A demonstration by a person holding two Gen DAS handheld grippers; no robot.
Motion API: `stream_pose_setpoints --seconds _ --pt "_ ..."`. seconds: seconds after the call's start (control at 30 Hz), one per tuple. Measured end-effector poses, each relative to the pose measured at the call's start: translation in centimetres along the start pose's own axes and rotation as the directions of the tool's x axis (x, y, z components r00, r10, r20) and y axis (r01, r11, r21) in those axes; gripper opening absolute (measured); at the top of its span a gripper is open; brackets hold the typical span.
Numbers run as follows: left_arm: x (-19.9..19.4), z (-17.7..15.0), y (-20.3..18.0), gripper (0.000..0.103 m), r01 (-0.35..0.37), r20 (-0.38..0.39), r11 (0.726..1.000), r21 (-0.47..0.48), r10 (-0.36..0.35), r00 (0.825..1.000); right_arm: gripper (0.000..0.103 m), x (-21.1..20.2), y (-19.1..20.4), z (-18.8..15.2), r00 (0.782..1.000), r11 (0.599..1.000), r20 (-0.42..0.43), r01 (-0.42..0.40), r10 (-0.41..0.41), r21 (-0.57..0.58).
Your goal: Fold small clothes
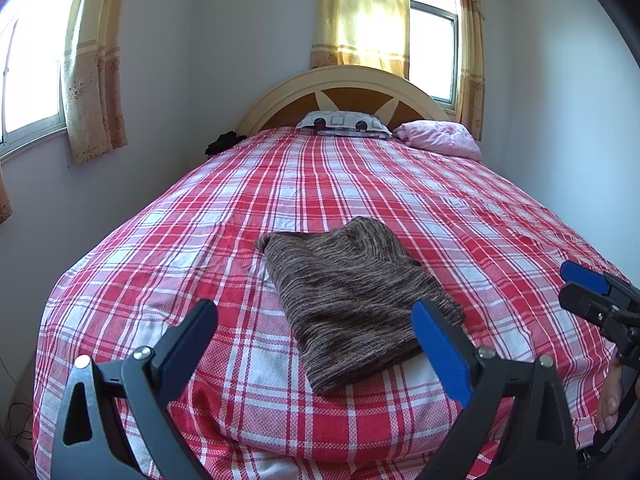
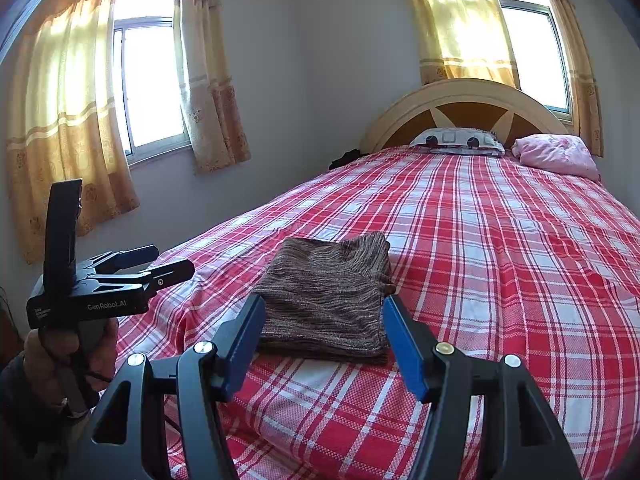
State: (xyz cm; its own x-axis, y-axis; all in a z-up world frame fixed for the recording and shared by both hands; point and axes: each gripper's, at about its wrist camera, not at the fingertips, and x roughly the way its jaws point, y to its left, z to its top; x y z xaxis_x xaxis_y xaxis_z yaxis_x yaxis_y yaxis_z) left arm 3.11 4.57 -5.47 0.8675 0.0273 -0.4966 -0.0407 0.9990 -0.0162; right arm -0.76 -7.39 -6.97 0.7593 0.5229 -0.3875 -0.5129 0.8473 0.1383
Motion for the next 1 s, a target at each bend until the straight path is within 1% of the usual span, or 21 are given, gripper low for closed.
stream_pose_setpoints --seconds 0.07,0.13,0.43,0.77,1.0 --pt "0.04 -0.02 -0.11 0.1 -0.003 -0.002 1.0 0.002 0.003 1.0 0.062 -0.06 -0.02 -0.04 1.0 1.0 0.004 0.0 0.0 0.0" --pt "0.04 -0.02 -0.21 0.103 0.011 -0.004 1.0 0.01 -0.011 1.0 0.062 -0.2 -0.04 -0.05 1.0 1.0 0.012 0.003 -0.003 0.0" --pt "-0.92 0.35 -0.7 0.103 0.001 0.034 1.0 0.014 -0.002 0.999 0.062 -0.94 -0.12 0.02 0.999 1.0 0.047 0.019 -0.019 -0.001" --pt "-0.42 0.32 -0.47 0.103 -0.021 0.017 1.0 0.004 0.021 1.0 0.062 -0.88 -0.15 0.01 0.999 1.0 0.041 0.015 -0.016 0.006" --pt "-0.27 0.01 0.07 0.103 -0.008 0.02 1.0 -0.01 0.008 1.0 0.062 -0.64 -0.16 -0.25 1.0 1.0 0.028 0.012 -0.012 0.004"
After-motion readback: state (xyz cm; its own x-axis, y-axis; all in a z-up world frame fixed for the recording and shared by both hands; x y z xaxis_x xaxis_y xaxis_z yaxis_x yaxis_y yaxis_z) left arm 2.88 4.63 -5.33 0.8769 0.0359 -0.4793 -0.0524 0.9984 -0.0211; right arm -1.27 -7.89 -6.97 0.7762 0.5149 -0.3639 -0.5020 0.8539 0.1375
